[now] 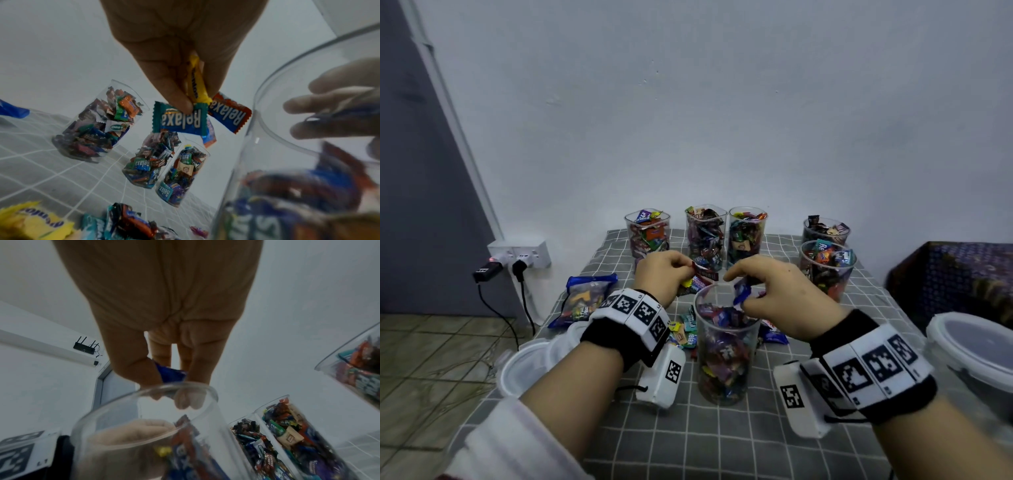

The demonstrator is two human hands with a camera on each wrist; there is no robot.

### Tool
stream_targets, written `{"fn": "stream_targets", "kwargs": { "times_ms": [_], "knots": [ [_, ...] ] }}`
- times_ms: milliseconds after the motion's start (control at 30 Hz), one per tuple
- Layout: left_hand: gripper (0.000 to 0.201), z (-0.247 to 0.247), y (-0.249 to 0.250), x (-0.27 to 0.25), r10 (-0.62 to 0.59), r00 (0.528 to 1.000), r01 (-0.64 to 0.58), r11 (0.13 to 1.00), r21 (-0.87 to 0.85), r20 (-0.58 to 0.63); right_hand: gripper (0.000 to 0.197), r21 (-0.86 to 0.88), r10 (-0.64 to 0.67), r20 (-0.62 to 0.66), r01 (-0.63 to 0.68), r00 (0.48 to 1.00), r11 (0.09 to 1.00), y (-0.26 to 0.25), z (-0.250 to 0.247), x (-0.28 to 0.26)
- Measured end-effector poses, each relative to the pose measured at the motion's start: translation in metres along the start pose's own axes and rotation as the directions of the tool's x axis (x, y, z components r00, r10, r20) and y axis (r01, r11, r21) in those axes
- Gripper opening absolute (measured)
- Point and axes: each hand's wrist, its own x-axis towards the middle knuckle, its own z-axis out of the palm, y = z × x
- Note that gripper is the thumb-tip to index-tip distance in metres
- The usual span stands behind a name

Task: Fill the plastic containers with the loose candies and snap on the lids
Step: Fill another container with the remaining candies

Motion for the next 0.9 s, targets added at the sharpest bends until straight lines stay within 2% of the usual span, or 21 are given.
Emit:
{"fn": "stream_targets", "kwargs": {
  "times_ms": [133, 200, 233, 333, 400, 567, 700, 733, 800, 900],
  "knots": [
    [0.025, -0.007, 0.010, -0.003, 0.015, 1.000, -0.015, 0.999, -0.050, 0.003, 0.038, 0.199, 0.000, -0.151, 0.031, 0.989, 0.979, 0.010, 0.010, -0.009],
    [0.022, -0.011, 0.015, -0.004, 0.039, 0.999, -0.039, 0.997, -0.068, 0.005, 0.040, 0.310, 0.044, -0.213, 0.025, 0.976, 0.950, 0.017, 0.014, -0.013],
    [0.020, -0.012, 0.019, -0.005, 0.045, 0.999, -0.045, 0.995, -0.088, 0.003, 0.049, 0.361, 0.079, -0.191, -0.005, 0.978, 0.933, 0.021, 0.017, -0.014],
    [0.017, -0.014, 0.032, -0.010, 0.086, 0.996, -0.086, 0.986, -0.140, -0.003, 0.100, 0.477, 0.164, 0.038, -0.162, 0.986, 0.864, 0.031, 0.030, -0.018],
    [0.018, -0.014, 0.041, -0.015, 0.120, 0.992, -0.113, 0.975, -0.189, 0.027, 0.117, 0.546, 0.171, 0.117, -0.207, 0.978, 0.812, 0.036, 0.042, -0.018],
    [0.025, -0.007, 0.054, -0.031, 0.196, 0.971, -0.162, 0.961, -0.225, 0.138, 0.115, 0.634, 0.191, 0.102, -0.211, 0.976, 0.744, 0.041, 0.056, -0.018],
    [0.025, -0.003, 0.052, -0.040, 0.179, 0.956, -0.138, 0.973, -0.183, 0.231, 0.082, 0.615, 0.173, 0.046, -0.164, 0.984, 0.771, 0.041, 0.053, -0.019],
    [0.022, -0.002, 0.052, -0.041, 0.172, 0.953, -0.134, 0.977, -0.165, 0.251, 0.080, 0.608, 0.169, 0.048, -0.163, 0.984, 0.777, 0.041, 0.052, -0.020],
    [0.016, -0.003, 0.051, -0.045, 0.172, 0.941, -0.140, 0.982, -0.126, 0.291, 0.085, 0.596, 0.159, 0.051, -0.157, 0.986, 0.787, 0.043, 0.050, -0.022],
    [0.023, -0.002, 0.052, -0.052, 0.191, 0.918, -0.175, 0.982, -0.075, 0.349, 0.089, 0.570, 0.144, 0.037, -0.139, 0.989, 0.810, 0.045, 0.049, -0.025]
  ]
}}
